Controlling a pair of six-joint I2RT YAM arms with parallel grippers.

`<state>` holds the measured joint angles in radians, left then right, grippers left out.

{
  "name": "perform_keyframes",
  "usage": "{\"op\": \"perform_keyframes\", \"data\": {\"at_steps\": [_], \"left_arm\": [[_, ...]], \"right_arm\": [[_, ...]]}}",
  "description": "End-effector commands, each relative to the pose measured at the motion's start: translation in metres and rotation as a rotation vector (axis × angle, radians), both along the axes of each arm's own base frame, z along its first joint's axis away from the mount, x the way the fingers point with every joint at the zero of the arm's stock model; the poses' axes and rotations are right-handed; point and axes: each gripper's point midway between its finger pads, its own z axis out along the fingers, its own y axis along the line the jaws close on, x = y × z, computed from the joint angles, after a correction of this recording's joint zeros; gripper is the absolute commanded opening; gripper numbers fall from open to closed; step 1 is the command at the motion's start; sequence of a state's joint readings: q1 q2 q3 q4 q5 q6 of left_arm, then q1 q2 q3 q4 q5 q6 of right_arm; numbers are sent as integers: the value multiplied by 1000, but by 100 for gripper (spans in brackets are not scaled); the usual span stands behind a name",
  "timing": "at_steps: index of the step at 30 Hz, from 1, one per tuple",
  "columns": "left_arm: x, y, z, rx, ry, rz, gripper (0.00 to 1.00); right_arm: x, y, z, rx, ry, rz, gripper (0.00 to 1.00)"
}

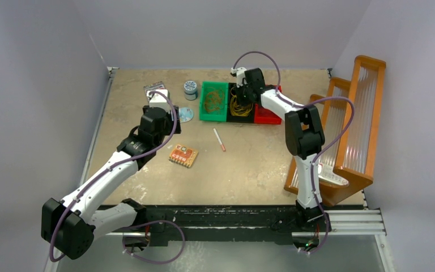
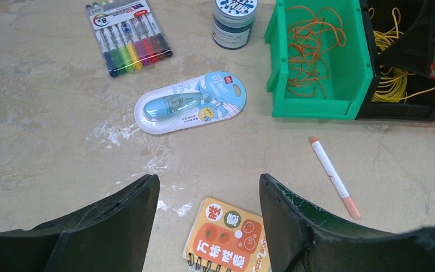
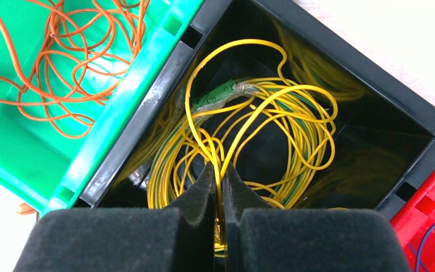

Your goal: Untangle the cables

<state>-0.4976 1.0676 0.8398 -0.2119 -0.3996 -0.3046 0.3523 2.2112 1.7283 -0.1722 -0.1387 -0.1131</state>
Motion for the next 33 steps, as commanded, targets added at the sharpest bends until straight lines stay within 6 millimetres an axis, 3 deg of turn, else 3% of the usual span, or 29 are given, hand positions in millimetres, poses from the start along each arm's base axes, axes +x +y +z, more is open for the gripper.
{"op": "perform_keyframes", "data": {"at_steps": [1,5,9,13,17,26,33], "left_arm": [[7,-3,25,-43,-57,3,64],[6,-3,25,-43,-56,2,64],[6,-3,26,-42,-56,4,64],[6,-3,25,-40,-56,3,64],[6,-2,25,-37,-54,7,64],[6,-2,24,-37,-52,7,64],[6,-2,24,-37,-51,5,64]], "right_arm": [[19,2,29,29,-90,-31,2],[19,5,37,46,-98,-19,4],[18,7,75,81,-165,-6,23],[6,10,114,133,-204,11,35],[-2,1,132,109,-224,-1,44],[-1,-43,124,-41,-201,-122,45],[7,-54,104,-106,-139,-150,45]]}}
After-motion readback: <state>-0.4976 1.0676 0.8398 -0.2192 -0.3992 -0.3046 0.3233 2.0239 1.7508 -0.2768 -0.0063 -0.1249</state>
